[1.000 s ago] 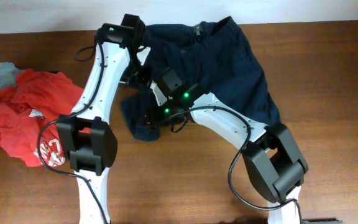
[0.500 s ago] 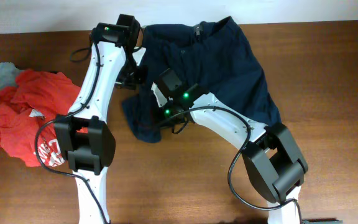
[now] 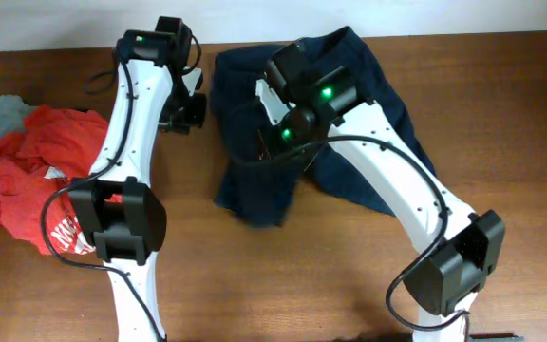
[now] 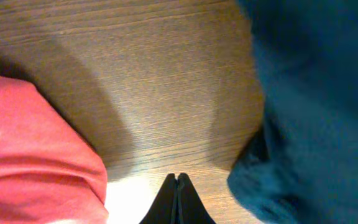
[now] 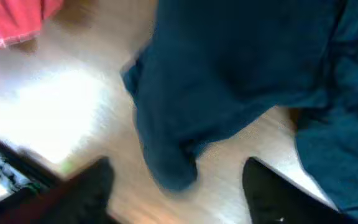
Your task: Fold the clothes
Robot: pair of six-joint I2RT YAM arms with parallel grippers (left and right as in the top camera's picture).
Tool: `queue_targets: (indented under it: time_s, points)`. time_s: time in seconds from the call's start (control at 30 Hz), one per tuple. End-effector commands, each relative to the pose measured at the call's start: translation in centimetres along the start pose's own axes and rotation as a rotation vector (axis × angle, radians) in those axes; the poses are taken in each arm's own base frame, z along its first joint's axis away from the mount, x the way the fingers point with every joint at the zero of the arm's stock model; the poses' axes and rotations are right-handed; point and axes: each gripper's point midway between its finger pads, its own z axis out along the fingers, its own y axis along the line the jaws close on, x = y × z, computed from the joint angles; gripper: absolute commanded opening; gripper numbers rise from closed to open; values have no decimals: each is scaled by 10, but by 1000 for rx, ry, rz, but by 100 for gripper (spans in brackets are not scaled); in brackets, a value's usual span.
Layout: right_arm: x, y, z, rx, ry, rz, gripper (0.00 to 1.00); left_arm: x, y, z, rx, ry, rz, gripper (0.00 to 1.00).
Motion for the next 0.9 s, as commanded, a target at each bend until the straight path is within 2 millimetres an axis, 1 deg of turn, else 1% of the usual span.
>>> queue_targets:
  time_s: [0.0, 0.03, 0.07, 0.13, 0.23, 0.3, 0.37, 0.47, 0.5, 0.53, 0.57, 0.6, 0.63, 0.67, 0.7, 0.77, 0.8, 0.83, 0.87]
  points:
    - [-9, -17, -13, 16, -35, 0, 85, 9, 6, -27, -8, -23, 5, 1]
    - [-9, -19, -15, 2, -36, 13, 88, 13, 6, -27, -8, -4, 13, 1]
    - [-9, -21, -17, -13, -33, 25, 88, 15, 6, -27, -8, 1, 14, 1]
    - [-2, -30, -19, -27, -3, 61, 89, 16, 6, -27, -7, 6, 17, 1]
    - [9, -42, -13, -7, 45, 94, 89, 12, 6, -27, -7, -9, 17, 1]
    - [12, -51, -8, 24, 60, 104, 89, 9, 3, -27, 5, -23, 19, 1]
    - [13, -60, -3, 42, 71, 119, 89, 6, -5, -27, 37, -33, 28, 1]
    - [7, -83, -6, 96, 44, 148, 89, 7, -15, -22, 51, -27, 46, 1]
    - [3, -97, -9, 120, 24, 168, 89, 5, -19, -20, 53, -31, 54, 1]
    - [-1, -115, -14, 147, 0, 197, 90, 3, -26, -19, 70, -40, 64, 1]
    - [-3, -141, -21, 165, -25, 249, 90, -1, -38, -18, 109, -55, 78, 1]
    - [-3, -158, -26, 176, -36, 286, 90, -4, -47, -18, 136, -68, 89, 1]
    - [1, -188, -35, 194, -52, 351, 91, -8, -60, -19, 162, -87, 108, 1]
    - [6, -215, -42, 209, -61, 412, 91, -13, -74, -20, 167, -115, 140, 2]
    - [13, -238, -46, 222, -63, 467, 91, -17, -83, -21, 170, -138, 160, 2]
    - [24, -263, -46, 232, -48, 526, 89, -24, -93, -22, 175, -172, 180, 3]
    - [36, -280, -40, 236, -25, 568, 85, -32, -101, -24, 179, -209, 189, 3]
    - [43, -288, -35, 237, -10, 591, 78, -38, -105, -24, 184, -231, 182, 3]
    - [48, -295, -31, 237, 1, 609, 68, -44, -108, -23, 188, -251, 170, 3]
